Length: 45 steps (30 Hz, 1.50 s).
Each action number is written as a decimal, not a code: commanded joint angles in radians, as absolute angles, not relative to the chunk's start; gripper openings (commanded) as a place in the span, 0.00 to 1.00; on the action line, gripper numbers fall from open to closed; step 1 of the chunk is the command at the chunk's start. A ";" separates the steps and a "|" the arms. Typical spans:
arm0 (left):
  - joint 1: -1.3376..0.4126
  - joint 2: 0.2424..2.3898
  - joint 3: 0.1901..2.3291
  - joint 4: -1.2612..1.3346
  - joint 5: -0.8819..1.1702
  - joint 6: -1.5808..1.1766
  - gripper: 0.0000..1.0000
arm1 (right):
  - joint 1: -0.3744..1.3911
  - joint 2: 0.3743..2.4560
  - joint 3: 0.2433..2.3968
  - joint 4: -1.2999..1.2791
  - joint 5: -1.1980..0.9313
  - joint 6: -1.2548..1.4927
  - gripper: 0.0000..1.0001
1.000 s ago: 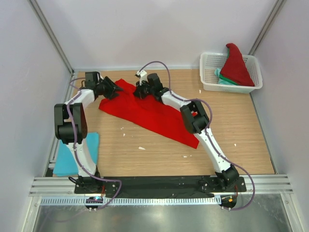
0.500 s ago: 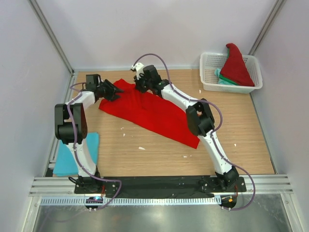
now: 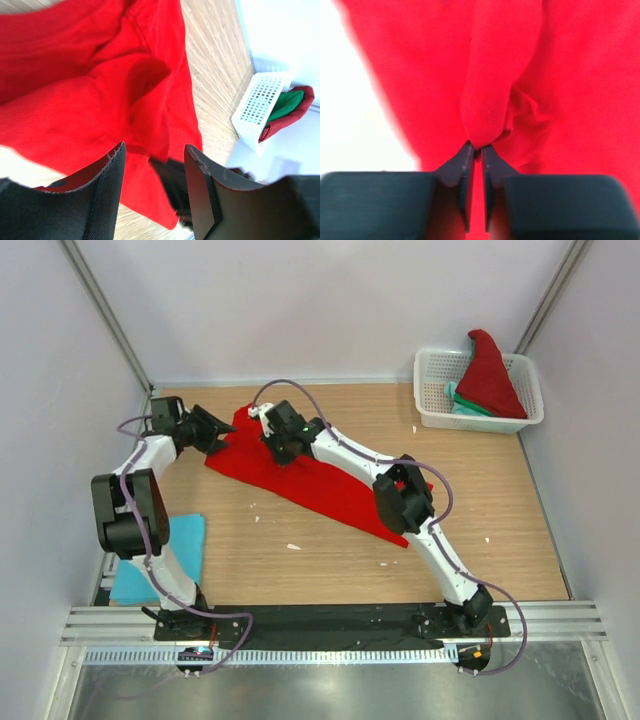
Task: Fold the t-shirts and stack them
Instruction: Fold the tshirt
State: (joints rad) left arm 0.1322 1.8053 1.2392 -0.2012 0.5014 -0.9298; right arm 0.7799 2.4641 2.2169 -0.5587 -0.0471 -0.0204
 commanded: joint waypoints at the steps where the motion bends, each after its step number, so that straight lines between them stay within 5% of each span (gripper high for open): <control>1: 0.156 1.743 1.229 -0.250 0.544 -0.862 0.53 | 0.796 2.326 2.241 -0.652 -0.107 0.124 0.19; 8: 0.158 1.854 1.307 -0.250 0.733 -0.789 0.57 | 0.672 2.116 1.886 -0.323 -0.385 0.403 0.60; 14: 0.156 1.944 1.368 -0.293 0.781 -0.747 0.56 | 0.526 2.134 1.805 -0.132 -0.511 0.604 0.49; 26: 0.156 1.994 1.430 -0.383 0.709 -0.678 0.52 | 0.552 2.266 1.729 0.173 -0.618 0.919 0.47; 45: 0.084 2.151 1.594 -0.393 0.594 -0.545 0.46 | 0.563 2.316 1.738 0.052 -0.583 0.776 0.47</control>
